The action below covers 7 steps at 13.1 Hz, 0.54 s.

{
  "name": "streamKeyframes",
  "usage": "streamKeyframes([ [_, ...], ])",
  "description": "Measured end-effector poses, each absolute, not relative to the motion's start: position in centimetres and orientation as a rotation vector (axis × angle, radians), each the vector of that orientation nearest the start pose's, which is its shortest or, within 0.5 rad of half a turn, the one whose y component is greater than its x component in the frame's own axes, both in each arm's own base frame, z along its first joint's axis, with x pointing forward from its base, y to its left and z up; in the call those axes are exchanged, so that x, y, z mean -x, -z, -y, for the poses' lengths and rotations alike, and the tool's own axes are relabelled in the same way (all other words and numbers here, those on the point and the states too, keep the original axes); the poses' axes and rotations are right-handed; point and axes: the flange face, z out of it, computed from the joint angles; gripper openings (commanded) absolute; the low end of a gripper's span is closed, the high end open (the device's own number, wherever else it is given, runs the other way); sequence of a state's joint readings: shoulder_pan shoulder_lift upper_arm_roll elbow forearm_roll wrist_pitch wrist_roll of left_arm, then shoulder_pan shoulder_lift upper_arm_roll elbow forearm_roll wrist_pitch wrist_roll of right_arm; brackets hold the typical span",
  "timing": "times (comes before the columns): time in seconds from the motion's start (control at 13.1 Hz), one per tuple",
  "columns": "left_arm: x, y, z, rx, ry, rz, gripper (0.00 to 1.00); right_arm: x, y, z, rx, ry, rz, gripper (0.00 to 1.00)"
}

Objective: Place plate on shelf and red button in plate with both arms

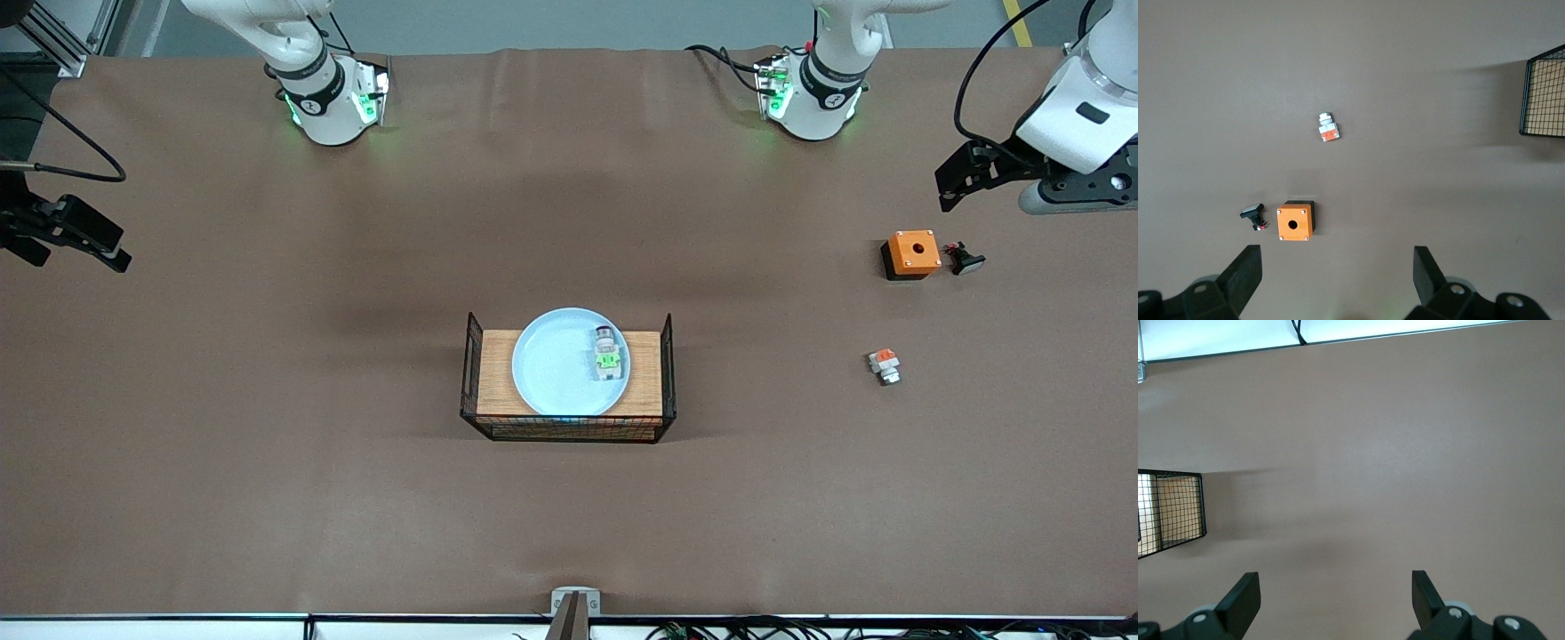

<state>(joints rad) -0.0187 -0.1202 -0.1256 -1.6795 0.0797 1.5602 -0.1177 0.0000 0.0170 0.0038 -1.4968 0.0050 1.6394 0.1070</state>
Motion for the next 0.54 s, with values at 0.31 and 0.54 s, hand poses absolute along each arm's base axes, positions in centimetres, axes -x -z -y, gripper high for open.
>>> streamKeyframes([
  [0.31, -51.11, -63.95, 6.93, 3.096, 0.023, -0.024, 1.0, -56.73, -65.67, -0.25, 3.119, 0.196, -0.161, 1.0],
  [0.54, -51.12, -64.03, 6.67, 3.099, 0.022, -0.015, 1.0, -56.73, -65.67, -0.25, 3.119, 0.196, -0.161, 1.0],
])
